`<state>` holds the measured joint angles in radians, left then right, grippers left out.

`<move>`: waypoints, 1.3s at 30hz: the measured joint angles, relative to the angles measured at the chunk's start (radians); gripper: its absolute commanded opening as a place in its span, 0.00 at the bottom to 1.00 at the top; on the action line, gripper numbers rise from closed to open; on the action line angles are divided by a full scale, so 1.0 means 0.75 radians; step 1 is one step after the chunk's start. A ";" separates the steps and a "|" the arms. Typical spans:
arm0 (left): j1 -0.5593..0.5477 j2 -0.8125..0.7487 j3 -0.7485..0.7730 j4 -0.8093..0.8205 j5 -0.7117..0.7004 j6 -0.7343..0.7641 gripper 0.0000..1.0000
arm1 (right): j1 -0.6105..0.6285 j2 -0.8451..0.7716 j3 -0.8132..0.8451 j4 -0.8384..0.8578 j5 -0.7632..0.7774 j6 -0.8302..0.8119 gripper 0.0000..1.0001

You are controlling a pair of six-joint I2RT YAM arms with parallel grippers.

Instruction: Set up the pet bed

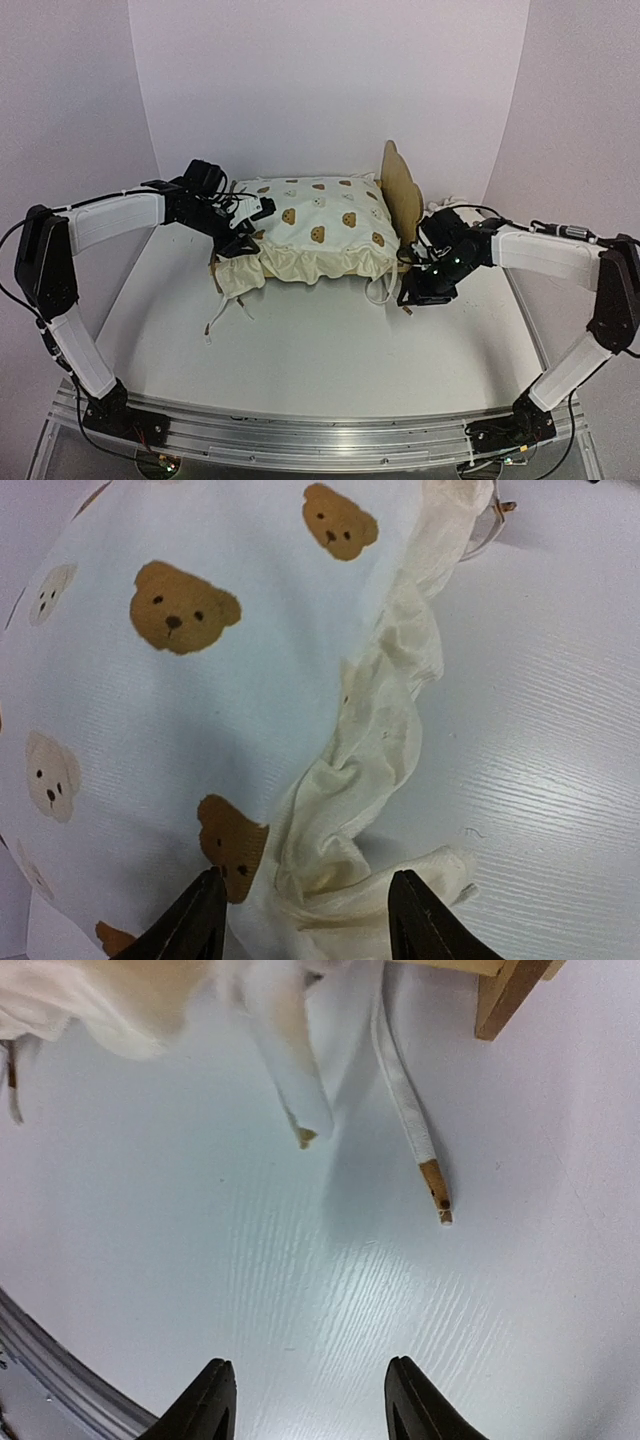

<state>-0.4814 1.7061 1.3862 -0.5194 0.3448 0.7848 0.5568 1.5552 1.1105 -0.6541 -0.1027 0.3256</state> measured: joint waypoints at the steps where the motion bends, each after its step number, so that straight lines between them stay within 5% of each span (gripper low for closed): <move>1: -0.009 -0.012 -0.008 0.006 0.013 -0.001 0.58 | 0.000 0.027 -0.014 0.014 0.015 -0.019 0.55; 10: -0.109 -0.117 -0.082 0.073 0.096 -0.036 0.59 | 0.000 0.255 -0.114 0.343 0.177 -0.189 0.53; 18: -0.142 -0.126 -0.106 0.106 0.097 -0.070 0.59 | 0.000 0.291 -0.230 0.515 0.314 -0.225 0.30; 23: -0.143 -0.126 -0.106 0.137 0.102 -0.071 0.58 | 0.000 0.291 -0.265 0.611 0.337 -0.213 0.03; 27: -0.145 -0.126 -0.106 0.146 0.108 -0.075 0.59 | -0.003 0.255 -0.313 0.650 0.312 -0.177 0.00; 39: -0.171 -0.120 -0.106 0.185 0.173 -0.105 0.59 | 0.013 -0.326 -0.370 0.040 -0.005 -0.076 0.00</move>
<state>-0.6095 1.6163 1.3064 -0.3810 0.4742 0.7059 0.5666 1.3110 0.8332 -0.6242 -0.1062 0.2686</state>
